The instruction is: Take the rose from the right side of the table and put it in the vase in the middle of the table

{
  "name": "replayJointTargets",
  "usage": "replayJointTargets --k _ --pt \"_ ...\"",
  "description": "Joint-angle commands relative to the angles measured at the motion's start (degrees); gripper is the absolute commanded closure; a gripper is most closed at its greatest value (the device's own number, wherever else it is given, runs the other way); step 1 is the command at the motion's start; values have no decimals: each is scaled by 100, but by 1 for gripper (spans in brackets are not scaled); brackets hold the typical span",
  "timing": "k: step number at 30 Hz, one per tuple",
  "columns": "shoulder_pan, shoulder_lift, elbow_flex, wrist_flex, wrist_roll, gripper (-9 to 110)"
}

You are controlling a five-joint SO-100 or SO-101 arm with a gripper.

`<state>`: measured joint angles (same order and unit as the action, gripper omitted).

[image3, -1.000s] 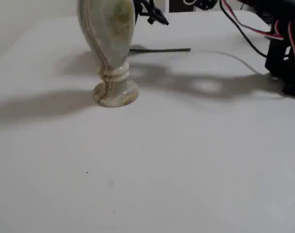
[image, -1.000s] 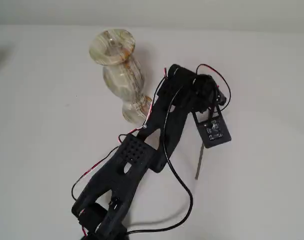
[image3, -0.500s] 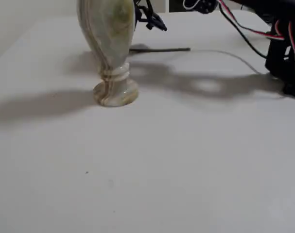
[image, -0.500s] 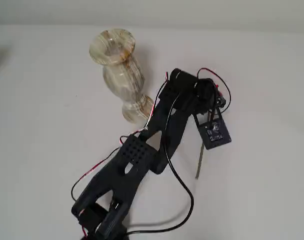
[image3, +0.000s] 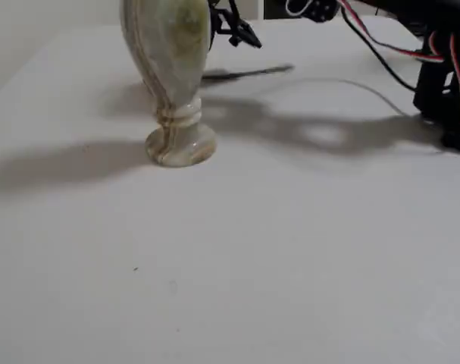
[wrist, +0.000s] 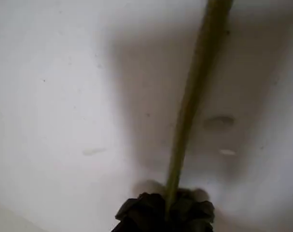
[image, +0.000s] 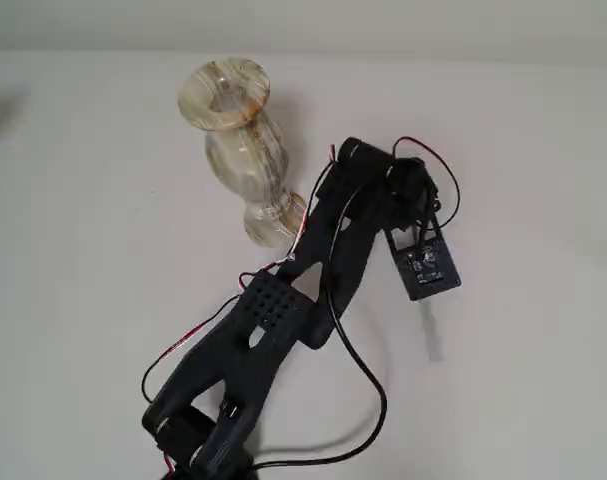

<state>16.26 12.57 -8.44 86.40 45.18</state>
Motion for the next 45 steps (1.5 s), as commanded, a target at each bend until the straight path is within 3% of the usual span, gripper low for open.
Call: replayJointTargets --k 1,19,32,45 --pt "-132 132 -176 193 -44 102" --pt "123 2320 -193 976 -334 102" --pt "88 4966 -176 1187 -237 102" --pt "-1521 6495 -132 729 888 102"
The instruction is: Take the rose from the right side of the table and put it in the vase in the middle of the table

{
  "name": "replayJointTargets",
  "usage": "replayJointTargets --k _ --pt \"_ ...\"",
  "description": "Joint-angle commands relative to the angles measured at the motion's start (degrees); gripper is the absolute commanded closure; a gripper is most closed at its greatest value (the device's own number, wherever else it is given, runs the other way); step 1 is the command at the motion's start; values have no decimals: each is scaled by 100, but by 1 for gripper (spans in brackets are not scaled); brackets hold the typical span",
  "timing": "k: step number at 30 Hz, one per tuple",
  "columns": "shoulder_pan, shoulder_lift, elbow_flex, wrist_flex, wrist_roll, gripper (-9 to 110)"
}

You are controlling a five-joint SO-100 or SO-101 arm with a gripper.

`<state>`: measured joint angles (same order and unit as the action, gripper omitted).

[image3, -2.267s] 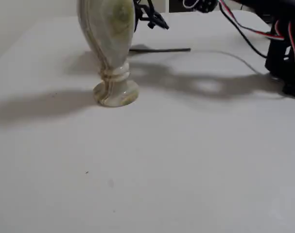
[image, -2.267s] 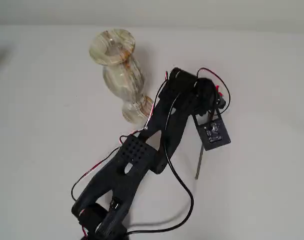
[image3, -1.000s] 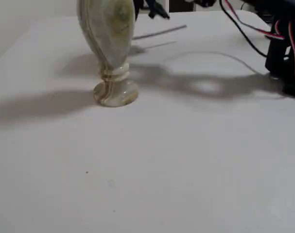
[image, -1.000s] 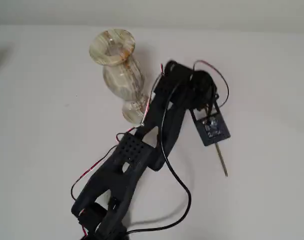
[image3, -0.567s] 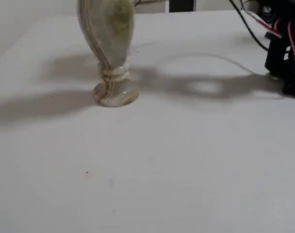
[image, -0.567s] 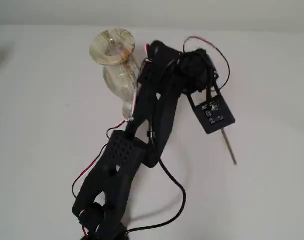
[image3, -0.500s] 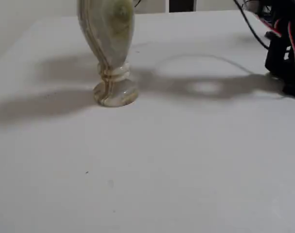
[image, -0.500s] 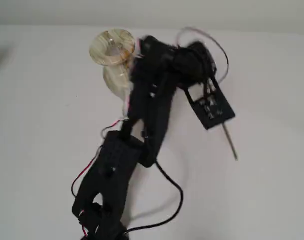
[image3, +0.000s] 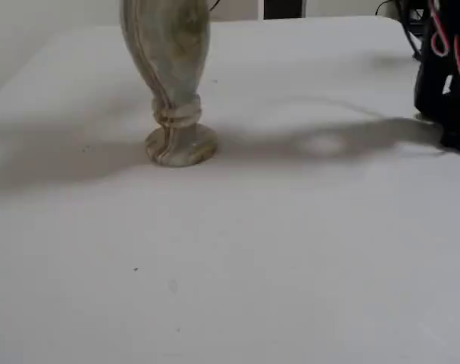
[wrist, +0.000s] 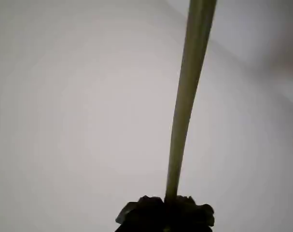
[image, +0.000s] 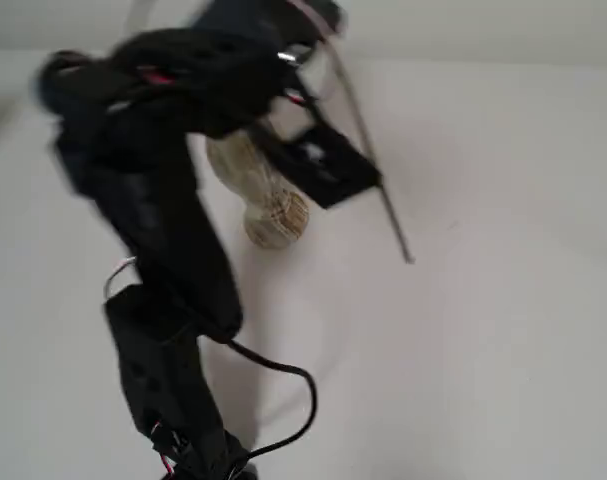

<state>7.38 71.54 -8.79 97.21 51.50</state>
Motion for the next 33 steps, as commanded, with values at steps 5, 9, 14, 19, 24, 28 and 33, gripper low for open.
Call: replayJointTargets --k 5,9,14,19,24,28,33 --pt "-1397 747 -97 -853 343 102" --pt "-1916 756 -97 -1204 519 102" --pt "-2303 659 -97 -1644 835 102" --pt "-2663 527 -88 -1995 1090 102" --pt "-2883 431 -88 -2338 1301 102" --pt "-2953 378 -88 -2496 1494 102" --pt "-2979 211 -88 -2646 1793 102"
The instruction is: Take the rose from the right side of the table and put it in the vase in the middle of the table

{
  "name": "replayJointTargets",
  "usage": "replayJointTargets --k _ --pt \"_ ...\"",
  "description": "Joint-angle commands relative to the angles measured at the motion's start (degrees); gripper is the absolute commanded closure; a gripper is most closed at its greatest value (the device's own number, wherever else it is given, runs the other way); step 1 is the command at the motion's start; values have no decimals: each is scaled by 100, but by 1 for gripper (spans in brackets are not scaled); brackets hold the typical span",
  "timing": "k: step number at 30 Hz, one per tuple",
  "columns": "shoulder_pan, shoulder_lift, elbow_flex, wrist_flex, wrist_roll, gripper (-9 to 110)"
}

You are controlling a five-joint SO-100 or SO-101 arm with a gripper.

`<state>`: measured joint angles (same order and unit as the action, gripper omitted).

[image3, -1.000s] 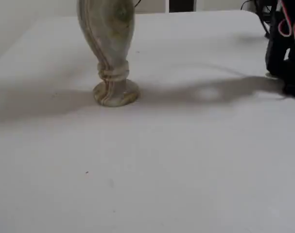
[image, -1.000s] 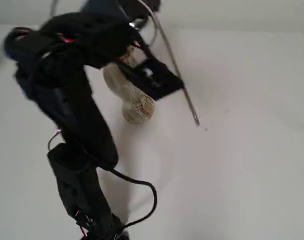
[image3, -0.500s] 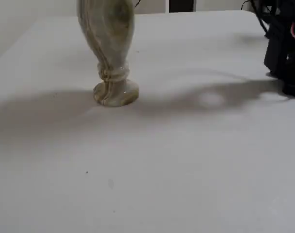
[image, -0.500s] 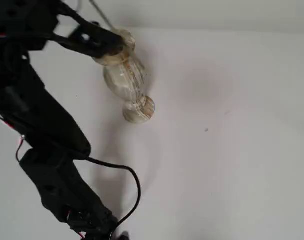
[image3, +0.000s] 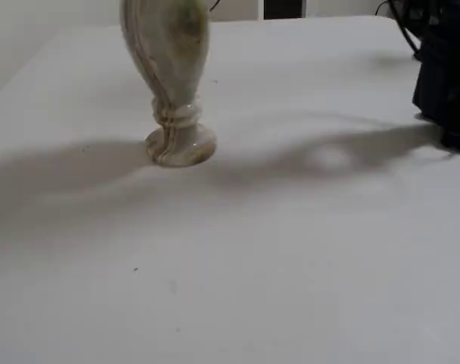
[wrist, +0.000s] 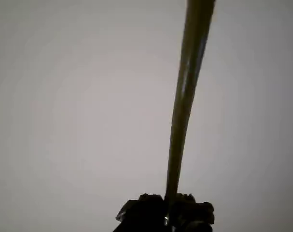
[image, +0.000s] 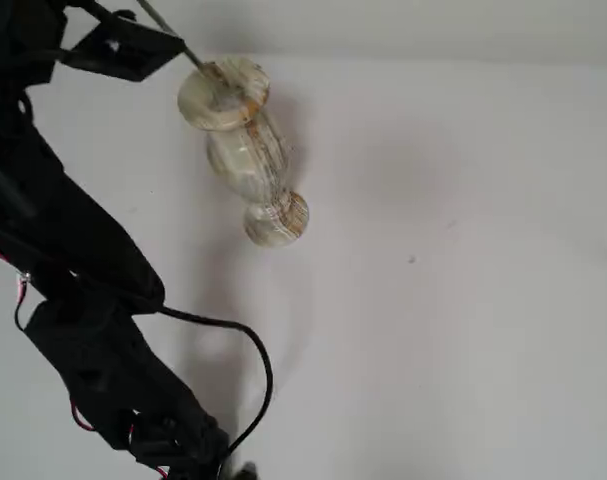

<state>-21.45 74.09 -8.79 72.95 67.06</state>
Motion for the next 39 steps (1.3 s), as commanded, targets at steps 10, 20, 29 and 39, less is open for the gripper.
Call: replayJointTargets --k 10,20,29,39 --pt "-105 -686 -149 -378 448 102" --pt "193 -1125 -264 -510 606 102" --pt "457 -1494 -439 -387 694 102" --pt "896 -1512 -439 193 1072 89"
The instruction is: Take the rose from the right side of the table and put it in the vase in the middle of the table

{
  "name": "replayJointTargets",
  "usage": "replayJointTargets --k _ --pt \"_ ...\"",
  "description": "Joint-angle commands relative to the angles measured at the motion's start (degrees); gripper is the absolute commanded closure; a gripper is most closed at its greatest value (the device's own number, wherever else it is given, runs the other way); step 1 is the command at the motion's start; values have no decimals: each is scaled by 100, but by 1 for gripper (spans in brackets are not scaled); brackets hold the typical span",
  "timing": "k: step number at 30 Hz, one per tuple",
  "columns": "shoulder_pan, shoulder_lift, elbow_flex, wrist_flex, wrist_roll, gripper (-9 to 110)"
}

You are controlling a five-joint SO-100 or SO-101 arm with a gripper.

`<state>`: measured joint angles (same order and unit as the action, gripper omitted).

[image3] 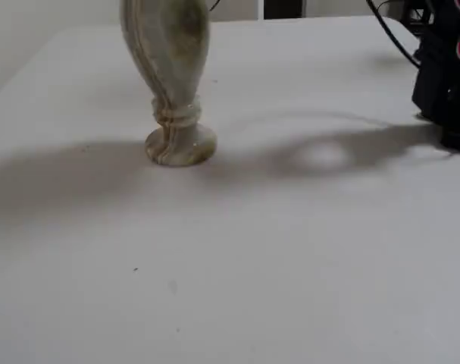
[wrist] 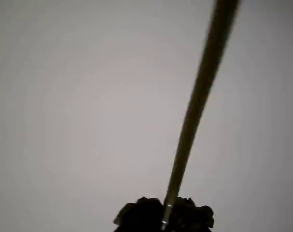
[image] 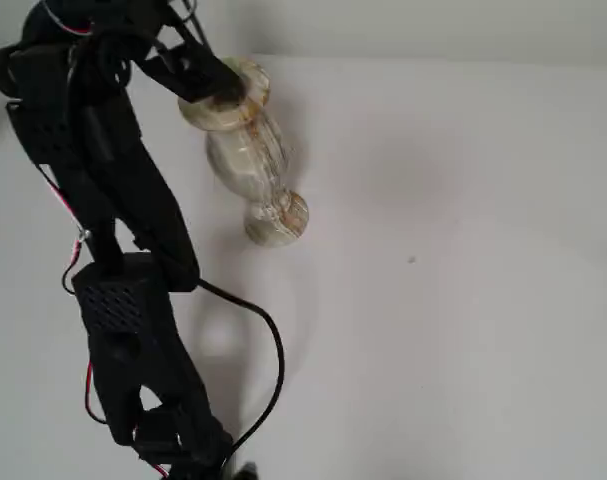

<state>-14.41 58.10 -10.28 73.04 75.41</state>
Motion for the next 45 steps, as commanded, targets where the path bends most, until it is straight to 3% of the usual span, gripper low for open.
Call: replayJointTargets --k 1,5,15,32,38,41,45 --pt "220 105 -290 246 255 86" --pt "255 281 -290 457 272 73" --pt "158 1063 -290 1661 -9 56" --pt "-677 2303 -255 2619 -1547 55" --pt "-686 2628 -290 2540 -2654 76" --pt "-809 2848 -281 2681 -3841 94" --pt "-1099 3190 -229 3023 -5572 102"
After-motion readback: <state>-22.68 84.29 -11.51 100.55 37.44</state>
